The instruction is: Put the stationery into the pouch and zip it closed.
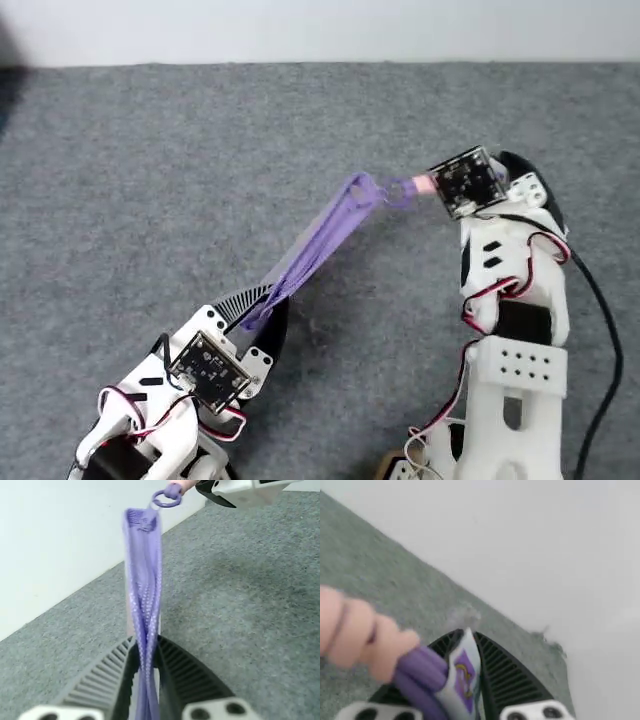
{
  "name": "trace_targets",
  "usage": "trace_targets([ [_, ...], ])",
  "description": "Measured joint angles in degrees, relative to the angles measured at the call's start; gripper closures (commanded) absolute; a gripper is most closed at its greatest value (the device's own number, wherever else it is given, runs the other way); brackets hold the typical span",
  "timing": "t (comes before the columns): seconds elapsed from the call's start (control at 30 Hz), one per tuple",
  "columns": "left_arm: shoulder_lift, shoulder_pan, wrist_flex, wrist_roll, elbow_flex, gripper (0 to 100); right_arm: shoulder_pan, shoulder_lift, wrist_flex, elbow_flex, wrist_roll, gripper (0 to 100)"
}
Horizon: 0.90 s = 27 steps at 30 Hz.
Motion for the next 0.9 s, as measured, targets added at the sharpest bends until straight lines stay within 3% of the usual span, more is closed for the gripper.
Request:
trace_targets([
  [0.57,0.0,0.0,0.0,0.0,0.0,98,1.5,0.2,-0.4,0.0,0.0,99.1],
  [0.77,0.0,0.0,0.0,0.0,0.0,89,1.6,0.2,0.0,0.0,0.0,98.7],
  [0.9,0.0,-0.1,0.0,0.0,0.0,90,1.7,0.2,5.5,0.0,-0.5,94.6],
])
